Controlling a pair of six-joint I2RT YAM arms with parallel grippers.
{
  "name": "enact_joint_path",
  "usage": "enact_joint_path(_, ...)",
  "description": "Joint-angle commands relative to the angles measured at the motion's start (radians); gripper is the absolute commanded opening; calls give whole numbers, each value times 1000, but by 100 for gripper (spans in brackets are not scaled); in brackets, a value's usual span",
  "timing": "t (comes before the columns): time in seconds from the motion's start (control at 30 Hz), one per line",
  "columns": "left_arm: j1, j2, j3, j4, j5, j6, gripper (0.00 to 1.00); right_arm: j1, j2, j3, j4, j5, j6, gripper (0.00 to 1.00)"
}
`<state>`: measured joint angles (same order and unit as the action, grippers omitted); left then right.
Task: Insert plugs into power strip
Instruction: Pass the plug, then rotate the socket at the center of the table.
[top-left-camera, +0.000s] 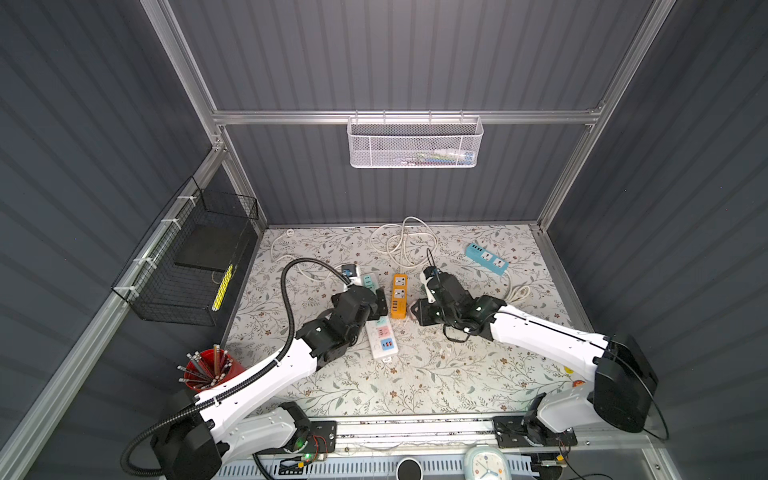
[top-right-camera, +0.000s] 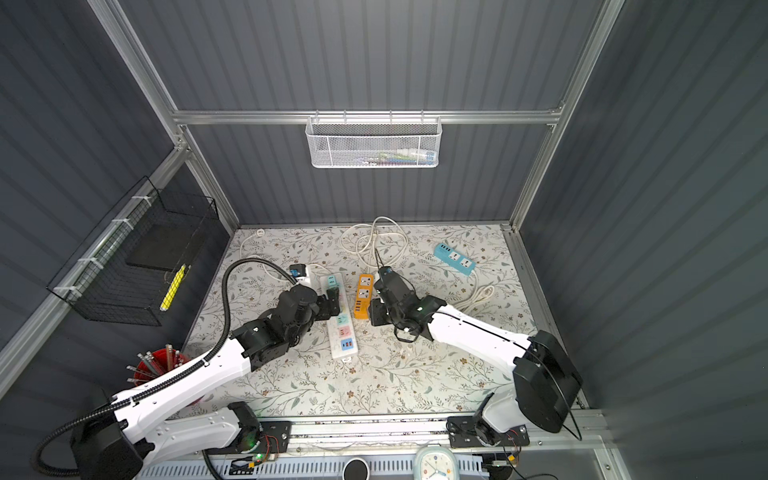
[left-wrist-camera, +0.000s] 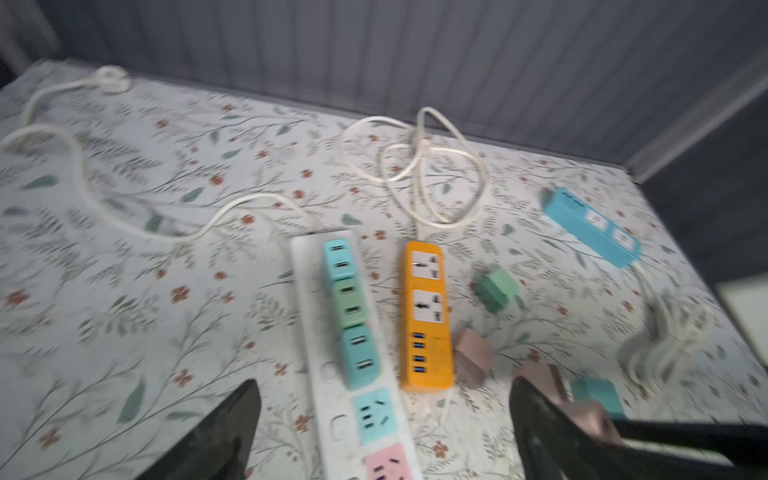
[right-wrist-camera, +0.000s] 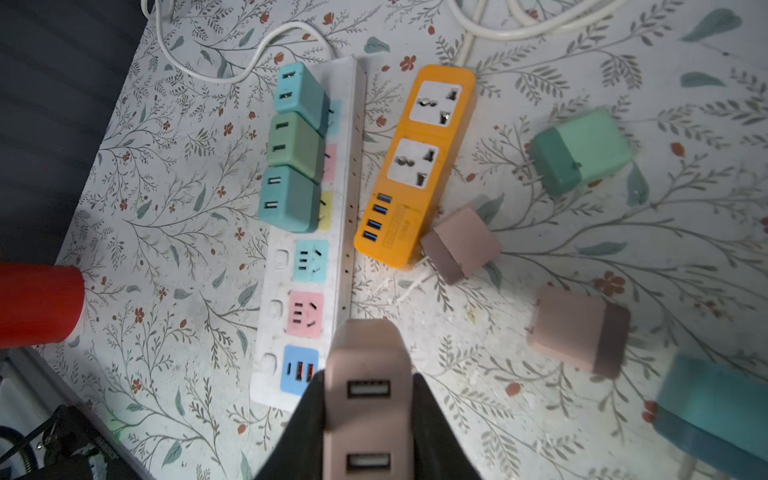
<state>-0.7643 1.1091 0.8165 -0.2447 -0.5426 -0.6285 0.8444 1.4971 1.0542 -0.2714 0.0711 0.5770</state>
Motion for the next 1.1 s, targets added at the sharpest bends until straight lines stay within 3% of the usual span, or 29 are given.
enact_joint_path(0.0, 71, -30, -8, -178, 58, -150, 94, 39, 83, 79, 24, 92, 29, 16)
enact_joint_path(0.1, 149, -42, -40, -179, 129, -155, 96, 77, 165, 154, 25, 120, 30, 16)
enact_joint_path(0.23, 307, -27, -82, -154, 366, -205, 98, 103, 269, 240, 8, 174, 59, 15)
enact_joint_path(0.33, 368, -19, -121, -112, 464, -230, 98, 111, 317, 277, 4, 205, 86, 15)
enact_joint_path(0.67, 456, 21, -129, -120, 549, -205, 100, 142, 418, 363, -36, 194, 109, 14)
enact_joint_path(1.07, 471, 23, -150, -105, 555, -180, 100, 176, 436, 371, -66, 228, 153, 14)
